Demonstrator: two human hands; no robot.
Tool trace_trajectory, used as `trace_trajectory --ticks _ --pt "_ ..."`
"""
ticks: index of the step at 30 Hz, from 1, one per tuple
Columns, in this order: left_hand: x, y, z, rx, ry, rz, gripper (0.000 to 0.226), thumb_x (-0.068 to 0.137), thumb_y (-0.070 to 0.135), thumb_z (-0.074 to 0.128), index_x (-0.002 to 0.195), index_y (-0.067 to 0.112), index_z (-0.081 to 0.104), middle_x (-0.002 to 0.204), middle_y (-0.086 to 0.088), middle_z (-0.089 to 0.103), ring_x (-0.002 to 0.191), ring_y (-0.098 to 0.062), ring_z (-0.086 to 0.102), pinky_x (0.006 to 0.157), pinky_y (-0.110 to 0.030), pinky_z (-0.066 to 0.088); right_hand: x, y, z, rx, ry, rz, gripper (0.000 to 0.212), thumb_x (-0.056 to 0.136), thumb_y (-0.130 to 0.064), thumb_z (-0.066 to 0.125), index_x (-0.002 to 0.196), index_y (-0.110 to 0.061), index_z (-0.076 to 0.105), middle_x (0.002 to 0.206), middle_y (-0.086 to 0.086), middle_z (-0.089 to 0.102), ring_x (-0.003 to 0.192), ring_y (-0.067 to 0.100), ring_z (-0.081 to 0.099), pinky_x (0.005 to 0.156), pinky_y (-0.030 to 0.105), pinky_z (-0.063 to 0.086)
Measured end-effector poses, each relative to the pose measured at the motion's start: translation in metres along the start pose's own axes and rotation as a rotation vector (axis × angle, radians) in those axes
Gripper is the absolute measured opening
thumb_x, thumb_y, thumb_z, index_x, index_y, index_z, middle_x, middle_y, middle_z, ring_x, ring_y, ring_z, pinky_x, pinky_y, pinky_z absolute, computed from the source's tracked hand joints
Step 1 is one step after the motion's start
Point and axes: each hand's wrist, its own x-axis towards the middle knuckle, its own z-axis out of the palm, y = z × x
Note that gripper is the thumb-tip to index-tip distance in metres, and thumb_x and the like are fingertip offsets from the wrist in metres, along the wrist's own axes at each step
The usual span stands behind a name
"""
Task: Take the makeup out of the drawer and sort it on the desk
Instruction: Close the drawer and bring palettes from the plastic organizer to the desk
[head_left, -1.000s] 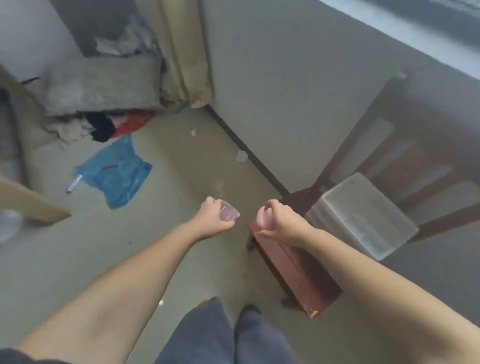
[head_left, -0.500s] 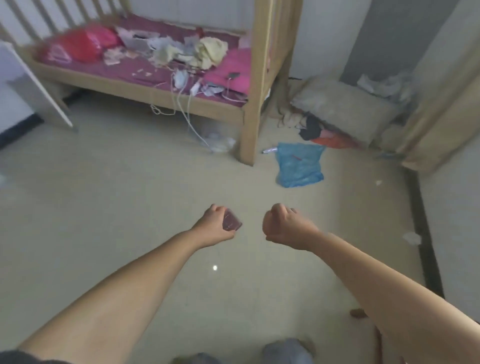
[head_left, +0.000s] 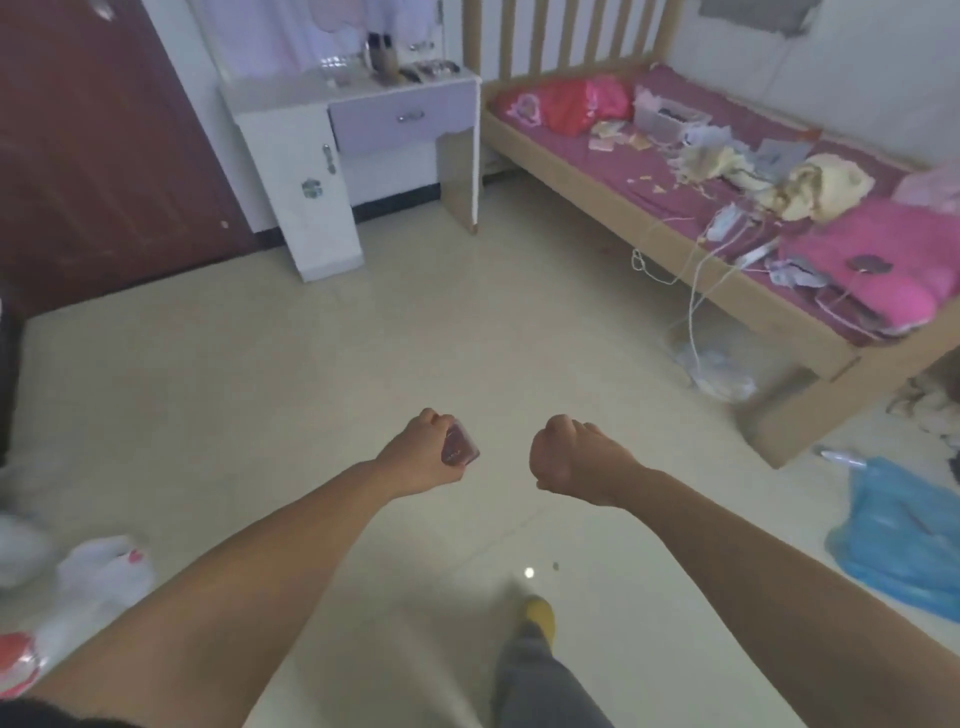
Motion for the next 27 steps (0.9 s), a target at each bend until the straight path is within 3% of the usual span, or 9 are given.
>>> trace_trajectory --ticks 4,8,11,13,20,27 --pt "0.046 -0.055 -0.033 -0.021 0.069 -0.102 0.051 0.080 0.033 0.064 0.125 0.015 0.048 0.115 -0.005 0.045 0.110 -0.021 0.050 0.091 -0.030 0.044 0.095 -0.016 -0.032 0.140 -0.021 -0.048 0.021 0.080 -0.031 0.060 0.093 -0.015 0.054 0.102 0.001 0.046 0.094 0.027 0.049 0.076 0.030 0.039" --pt "0.111 -0.095 -0.073 -0.059 0.146 -0.208 0.055 0.080 0.032 0.065 0.129 0.014 0.047 0.117 -0.007 0.046 0.112 -0.024 0.050 0.094 -0.030 0.042 0.199 -0.012 -0.067 0.226 -0.053 -0.119 0.032 0.071 -0.040 0.065 0.095 -0.023 0.052 0.098 -0.008 0.047 0.095 0.021 0.048 0.077 0.034 0.047" --pt "0.160 -0.117 -0.106 -0.090 0.198 -0.274 0.052 0.080 0.032 0.065 0.126 0.014 0.049 0.116 -0.007 0.047 0.111 -0.023 0.051 0.093 -0.027 0.041 0.276 -0.006 -0.106 0.177 -0.092 -0.194 0.030 0.071 -0.037 0.065 0.093 -0.022 0.052 0.097 -0.004 0.052 0.094 0.021 0.050 0.077 0.036 0.048" --pt "0.189 -0.133 -0.126 -0.127 0.212 -0.322 0.051 0.080 0.032 0.065 0.125 0.015 0.049 0.115 -0.007 0.046 0.111 -0.022 0.051 0.095 -0.029 0.042 0.328 -0.001 -0.127 0.175 -0.110 -0.201 0.040 0.066 -0.043 0.065 0.097 -0.023 0.048 0.097 -0.005 0.055 0.094 0.020 0.050 0.075 0.035 0.048" --pt "0.293 -0.213 -0.206 -0.160 0.256 -0.368 0.055 0.081 0.030 0.066 0.130 0.014 0.046 0.120 -0.008 0.044 0.113 -0.023 0.048 0.095 -0.028 0.039 0.498 -0.019 -0.188 0.107 -0.076 -0.310 0.056 0.072 -0.040 0.070 0.114 -0.017 0.041 0.110 -0.002 0.052 0.105 0.022 0.047 0.077 0.035 0.043" --pt "0.418 -0.325 -0.315 -0.158 0.267 -0.350 0.057 0.080 0.031 0.067 0.130 0.014 0.045 0.120 -0.007 0.044 0.112 -0.023 0.049 0.096 -0.031 0.042 0.688 -0.060 -0.242 0.104 -0.038 -0.299 0.063 0.073 -0.043 0.069 0.121 -0.018 0.038 0.119 -0.002 0.052 0.110 0.021 0.045 0.080 0.034 0.042"
